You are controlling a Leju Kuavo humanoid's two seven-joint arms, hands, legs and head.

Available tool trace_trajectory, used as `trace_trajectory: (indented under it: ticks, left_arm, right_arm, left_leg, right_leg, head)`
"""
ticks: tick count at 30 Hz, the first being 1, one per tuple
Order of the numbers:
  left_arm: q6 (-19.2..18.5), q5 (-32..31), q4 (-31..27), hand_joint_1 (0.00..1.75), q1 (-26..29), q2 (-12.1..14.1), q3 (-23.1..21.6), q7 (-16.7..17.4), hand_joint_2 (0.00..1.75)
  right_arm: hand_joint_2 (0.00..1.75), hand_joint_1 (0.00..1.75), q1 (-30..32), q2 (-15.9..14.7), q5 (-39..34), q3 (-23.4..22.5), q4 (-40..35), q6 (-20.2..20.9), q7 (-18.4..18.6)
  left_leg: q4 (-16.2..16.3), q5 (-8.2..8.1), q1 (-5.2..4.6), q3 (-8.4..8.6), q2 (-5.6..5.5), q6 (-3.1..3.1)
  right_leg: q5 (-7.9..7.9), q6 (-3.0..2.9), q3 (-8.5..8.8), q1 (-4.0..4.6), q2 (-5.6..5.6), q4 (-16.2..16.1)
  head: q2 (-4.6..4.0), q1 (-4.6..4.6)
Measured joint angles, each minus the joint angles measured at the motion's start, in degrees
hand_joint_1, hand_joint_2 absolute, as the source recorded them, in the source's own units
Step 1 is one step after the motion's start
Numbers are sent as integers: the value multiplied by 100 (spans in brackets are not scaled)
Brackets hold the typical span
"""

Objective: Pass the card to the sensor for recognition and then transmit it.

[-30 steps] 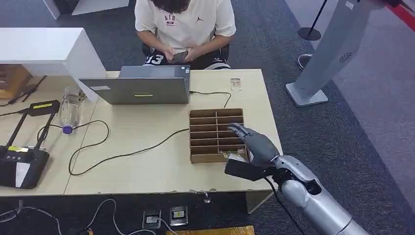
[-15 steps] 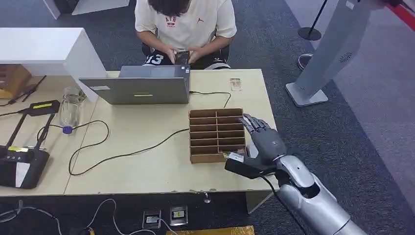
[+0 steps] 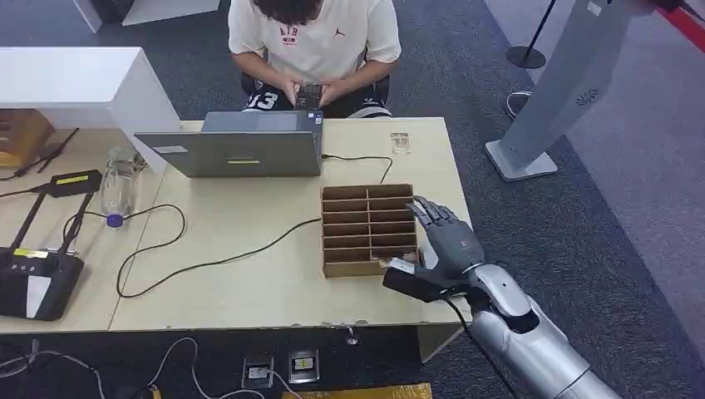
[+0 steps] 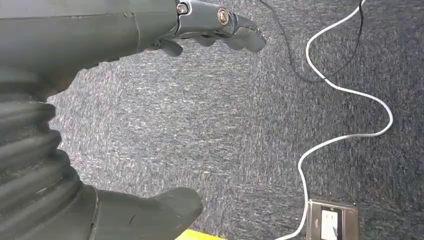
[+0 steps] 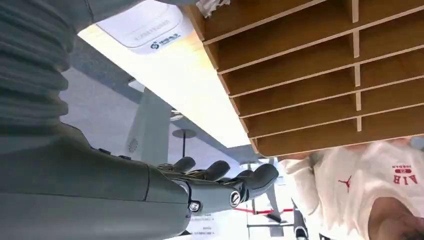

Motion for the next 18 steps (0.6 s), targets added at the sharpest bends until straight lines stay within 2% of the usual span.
trace_trajectory:
  ticks: [9, 18]
  left_arm:
    - [15, 50, 0, 0, -2, 0, 0, 0, 175]
    - [13, 50, 0, 0, -8, 4, 0, -2, 175]
  right_arm:
    - [175, 0, -89, 48, -83, 9, 194, 152, -176]
    - [175, 0, -90, 127, -494, 120, 216, 724, -562]
  left_leg:
    - [0, 0, 0, 0, 0, 0]
    - [0, 0, 0, 0, 0, 0]
  right_leg:
    - [0, 0, 0, 0, 0, 0]
    - [0, 0, 0, 0, 0, 0]
  head:
    - [0, 0]
    - [0, 0]
